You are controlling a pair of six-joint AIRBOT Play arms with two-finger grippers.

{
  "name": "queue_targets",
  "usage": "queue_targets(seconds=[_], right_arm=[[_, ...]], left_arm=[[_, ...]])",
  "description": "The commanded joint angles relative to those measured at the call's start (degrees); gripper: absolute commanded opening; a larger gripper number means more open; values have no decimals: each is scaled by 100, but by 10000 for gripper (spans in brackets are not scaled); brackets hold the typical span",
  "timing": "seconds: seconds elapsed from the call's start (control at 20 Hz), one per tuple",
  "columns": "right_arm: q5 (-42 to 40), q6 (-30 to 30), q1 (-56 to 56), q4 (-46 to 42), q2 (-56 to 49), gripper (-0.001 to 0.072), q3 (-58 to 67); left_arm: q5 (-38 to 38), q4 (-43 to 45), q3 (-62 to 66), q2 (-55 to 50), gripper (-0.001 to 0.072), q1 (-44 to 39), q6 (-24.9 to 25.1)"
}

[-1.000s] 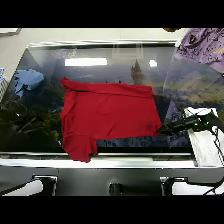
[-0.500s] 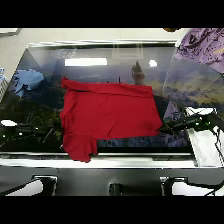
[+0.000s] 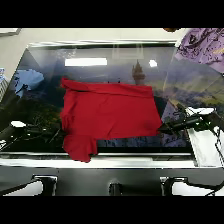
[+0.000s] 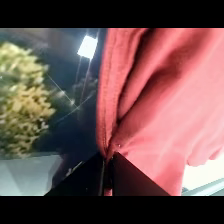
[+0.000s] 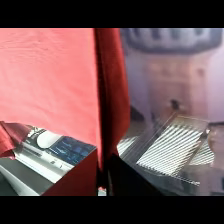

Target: Fold the clothes and pants, and hang the long-sleeved shirts on hangers.

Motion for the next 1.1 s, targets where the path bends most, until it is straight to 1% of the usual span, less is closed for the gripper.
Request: queue_targets(seconds=[0.0, 0.1, 0.2, 0.25, 0.4, 0.55, 0.7, 0.8, 0.9, 1.0, 1.05], right_arm=[[-11, -212, 105, 326, 223, 30, 28], [-105, -267, 352, 455, 457, 29, 310], [-199, -221, 654, 450, 647, 29, 1032], [-238, -96, 767, 431, 728, 29, 1563], [-249, 251, 870, 365, 997, 29, 3368], [-363, 623, 870, -44, 1438, 29, 5125], [-389, 962, 870, -612, 2070, 29, 6279], [-448, 1130, 870, -951, 2669, 29, 6535], [-481, 1318, 870, -1377, 3233, 29, 6535], [-481, 1475, 870, -1801, 3606, 29, 6535], [-481, 1545, 870, -1947, 3709, 29, 6535]], left_arm=[[24, -221, 256, 90, 14, -50, -39], [24, -214, 855, 273, 13, -50, -153], [2, -125, 1840, 437, 13, -50, -376], [-59, -11, 2439, 496, 13, -50, -474], [-494, 815, 4675, 614, 13, -50, -916], [-1110, 1757, 6854, 748, 13, -50, -1360], [-1521, 2457, 8286, 1158, 13, -50, -1709], [-1541, 2771, 8437, 1709, 14, -50, -2024], [-1543, 3126, 8258, 2352, 14, -50, -2378], [-1545, 3506, 8070, 2855, 14, -50, -2739], [-1545, 3628, 8026, 3008, 14, -50, -2804]])
